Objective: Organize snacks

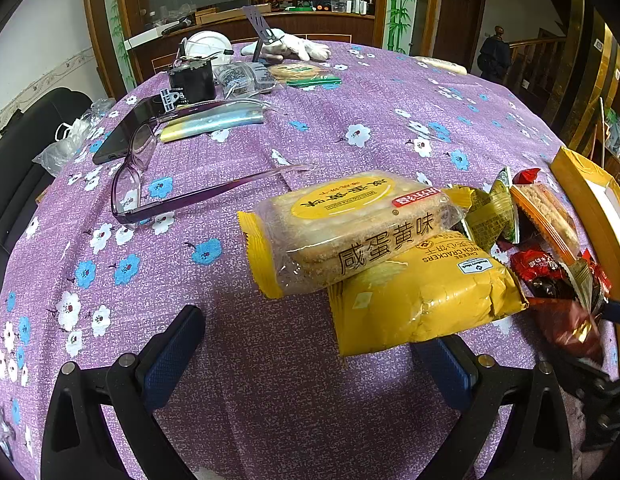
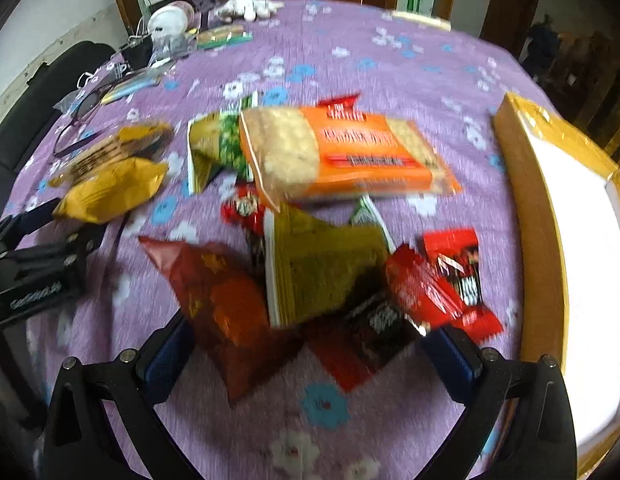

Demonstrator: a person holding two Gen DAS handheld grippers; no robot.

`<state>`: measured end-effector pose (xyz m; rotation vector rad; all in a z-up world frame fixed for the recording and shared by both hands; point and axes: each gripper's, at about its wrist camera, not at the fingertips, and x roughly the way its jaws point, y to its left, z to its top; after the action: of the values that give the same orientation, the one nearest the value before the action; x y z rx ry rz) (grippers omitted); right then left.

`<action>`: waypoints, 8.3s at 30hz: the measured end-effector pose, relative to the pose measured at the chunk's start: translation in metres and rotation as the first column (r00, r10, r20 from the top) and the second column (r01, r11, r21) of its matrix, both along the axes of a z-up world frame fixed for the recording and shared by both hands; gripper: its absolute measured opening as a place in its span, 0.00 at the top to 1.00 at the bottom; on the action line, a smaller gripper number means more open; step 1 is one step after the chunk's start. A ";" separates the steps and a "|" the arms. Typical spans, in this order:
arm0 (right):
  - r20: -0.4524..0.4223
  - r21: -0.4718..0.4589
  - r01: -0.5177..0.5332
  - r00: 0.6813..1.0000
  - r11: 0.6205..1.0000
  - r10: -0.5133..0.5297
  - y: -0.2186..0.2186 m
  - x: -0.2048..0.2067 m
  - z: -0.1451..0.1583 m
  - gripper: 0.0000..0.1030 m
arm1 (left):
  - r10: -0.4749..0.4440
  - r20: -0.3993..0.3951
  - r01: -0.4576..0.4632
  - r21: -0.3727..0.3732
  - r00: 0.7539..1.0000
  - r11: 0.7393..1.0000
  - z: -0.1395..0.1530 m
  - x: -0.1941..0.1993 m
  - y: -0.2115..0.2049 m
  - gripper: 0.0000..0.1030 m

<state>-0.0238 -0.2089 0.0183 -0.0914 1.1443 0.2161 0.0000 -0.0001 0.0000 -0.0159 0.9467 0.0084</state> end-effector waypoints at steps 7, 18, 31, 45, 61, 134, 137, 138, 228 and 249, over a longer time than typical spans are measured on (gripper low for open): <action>-0.041 0.091 -0.102 0.994 0.991 0.106 -0.017 -0.027 0.020 0.00 | 0.000 0.000 0.000 0.000 1.000 1.000 0.000 0.000 0.000 0.00; -0.016 0.281 -0.236 0.968 0.930 0.250 -0.026 -0.050 0.062 0.06 | -0.023 -0.053 0.022 -0.019 0.998 1.000 0.006 -0.014 0.004 0.01; -0.067 0.210 -0.382 0.913 0.900 0.403 0.025 -0.006 0.030 0.42 | 0.016 -0.030 -0.021 -0.186 0.999 0.982 0.041 -0.071 0.053 0.30; -0.043 0.162 -0.361 0.927 0.918 0.372 0.036 0.002 0.029 0.50 | -0.088 -0.014 0.083 -0.227 0.996 0.970 0.061 -0.035 0.034 0.30; -0.045 0.247 -0.252 0.961 0.936 0.271 0.004 -0.023 0.046 0.48 | -0.379 -0.151 0.332 -0.265 0.913 0.905 0.033 0.096 -0.003 0.30; -0.060 0.283 -0.254 0.958 0.925 0.282 0.004 -0.032 0.029 0.64 | -0.039 0.001 0.038 -0.211 0.999 0.977 0.035 -0.084 0.019 0.24; -0.035 0.311 -0.224 0.968 0.924 0.247 -0.005 -0.040 0.036 0.64 | -0.081 0.021 0.083 -0.216 0.997 0.973 0.044 -0.085 0.002 0.24; -0.024 0.315 -0.220 0.971 0.923 0.240 -0.009 -0.041 0.039 0.64 | -0.103 0.033 0.108 -0.216 0.994 0.970 0.049 -0.085 -0.006 0.24; -0.028 0.301 0.330 0.941 0.895 -0.337 -0.297 0.031 0.060 0.65 | -0.488 0.012 0.474 -0.260 0.873 0.841 0.069 0.061 -0.334 0.30; -0.084 0.238 0.368 0.930 0.899 -0.359 -0.300 0.082 0.033 0.63 | -0.479 -0.011 0.452 -0.316 0.878 0.834 0.049 0.086 -0.334 0.31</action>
<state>0.0586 -0.5094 0.0512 0.3517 1.1411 0.0263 0.0862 -0.3343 0.0494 -0.0704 1.0147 -0.5993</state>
